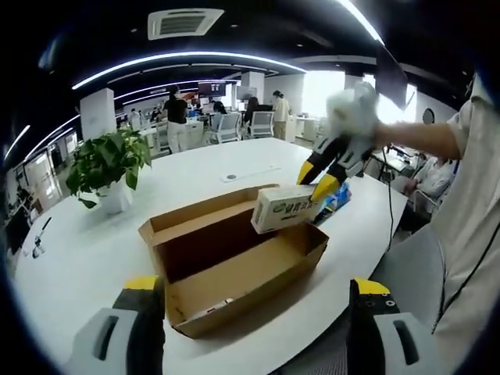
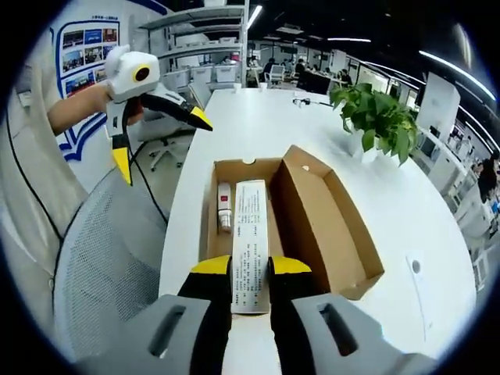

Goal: Operate the shoe box by opening the lid, removing the specified soft item, and placing it in the target area until the item is outside and the box remains undamaged.

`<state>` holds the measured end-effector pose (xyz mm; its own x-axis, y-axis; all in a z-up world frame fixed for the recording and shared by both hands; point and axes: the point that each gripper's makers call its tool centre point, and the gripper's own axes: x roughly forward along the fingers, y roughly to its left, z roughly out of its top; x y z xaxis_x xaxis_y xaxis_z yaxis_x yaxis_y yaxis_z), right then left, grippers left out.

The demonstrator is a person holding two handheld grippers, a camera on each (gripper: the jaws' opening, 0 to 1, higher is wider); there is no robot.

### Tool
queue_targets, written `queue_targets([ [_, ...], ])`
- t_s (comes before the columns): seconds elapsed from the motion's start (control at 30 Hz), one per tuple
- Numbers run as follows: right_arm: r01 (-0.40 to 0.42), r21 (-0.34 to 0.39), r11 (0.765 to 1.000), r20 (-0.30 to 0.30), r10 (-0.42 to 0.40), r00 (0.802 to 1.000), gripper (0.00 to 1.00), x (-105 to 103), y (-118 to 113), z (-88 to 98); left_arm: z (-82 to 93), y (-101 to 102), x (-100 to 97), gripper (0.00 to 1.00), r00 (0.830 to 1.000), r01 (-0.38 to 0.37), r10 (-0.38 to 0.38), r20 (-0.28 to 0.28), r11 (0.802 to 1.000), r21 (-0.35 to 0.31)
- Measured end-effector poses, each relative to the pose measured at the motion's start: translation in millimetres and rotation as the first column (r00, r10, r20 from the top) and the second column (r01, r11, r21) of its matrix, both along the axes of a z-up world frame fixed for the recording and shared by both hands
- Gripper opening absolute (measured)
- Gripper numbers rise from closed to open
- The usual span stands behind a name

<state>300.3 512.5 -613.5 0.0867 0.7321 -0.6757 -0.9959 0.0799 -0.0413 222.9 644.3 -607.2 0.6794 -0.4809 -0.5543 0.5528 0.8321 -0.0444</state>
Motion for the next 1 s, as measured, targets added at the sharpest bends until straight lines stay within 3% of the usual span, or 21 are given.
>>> queue_targets([
  [0.4,0.041,0.061,0.997,-0.007,-0.041,0.999,0.14,6.9,-16.6,20.2,-7.1,-0.2,0.9,1.0,1.0,0.014,-0.014,-0.005,1.0,0.008],
  [1.0,0.028,0.023,0.999,0.035,-0.029,0.999,0.14,19.3,-56.4,37.3,-3.9,-7.4,-2.2,1.0,1.0,0.015,-0.015,-0.004,1.0,0.009],
])
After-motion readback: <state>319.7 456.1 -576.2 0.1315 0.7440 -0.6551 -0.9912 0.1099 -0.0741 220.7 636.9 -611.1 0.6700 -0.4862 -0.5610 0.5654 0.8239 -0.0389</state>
